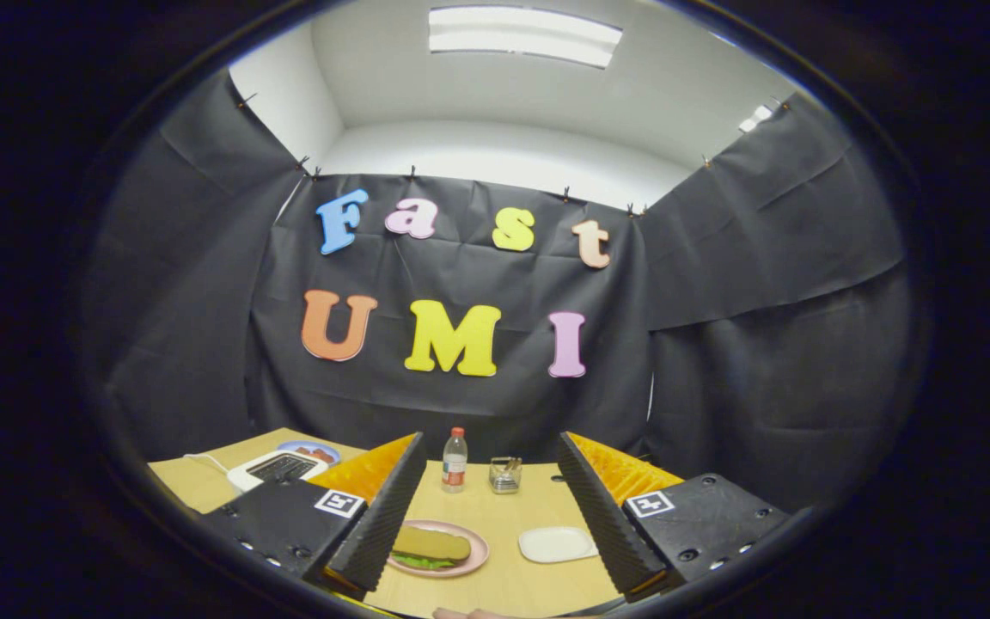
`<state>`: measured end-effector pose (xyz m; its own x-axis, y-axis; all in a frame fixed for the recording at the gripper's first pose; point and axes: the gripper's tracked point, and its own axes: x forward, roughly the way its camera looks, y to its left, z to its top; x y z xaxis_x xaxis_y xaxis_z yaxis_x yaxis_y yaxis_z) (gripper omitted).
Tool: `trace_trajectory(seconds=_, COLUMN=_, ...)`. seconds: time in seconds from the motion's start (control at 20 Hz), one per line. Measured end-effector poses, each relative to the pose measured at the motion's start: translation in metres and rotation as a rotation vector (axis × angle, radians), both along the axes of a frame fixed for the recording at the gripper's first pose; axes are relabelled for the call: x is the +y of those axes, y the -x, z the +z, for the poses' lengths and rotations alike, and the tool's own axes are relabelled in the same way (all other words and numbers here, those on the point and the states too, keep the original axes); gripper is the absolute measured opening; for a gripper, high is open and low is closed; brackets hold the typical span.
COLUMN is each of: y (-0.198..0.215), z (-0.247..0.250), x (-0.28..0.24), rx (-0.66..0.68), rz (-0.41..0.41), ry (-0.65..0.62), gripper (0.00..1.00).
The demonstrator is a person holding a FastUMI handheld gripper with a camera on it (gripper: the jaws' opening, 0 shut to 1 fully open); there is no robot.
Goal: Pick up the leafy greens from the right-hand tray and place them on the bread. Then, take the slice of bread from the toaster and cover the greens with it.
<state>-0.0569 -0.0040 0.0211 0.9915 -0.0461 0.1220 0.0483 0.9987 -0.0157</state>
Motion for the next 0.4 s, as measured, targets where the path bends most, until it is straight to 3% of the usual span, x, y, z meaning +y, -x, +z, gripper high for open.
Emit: trace_trajectory(seconds=0.4, y=-0.0022, z=-0.0008, x=-0.0067, rx=0.01, rz=-0.011, ry=-0.007, gripper=0.94)
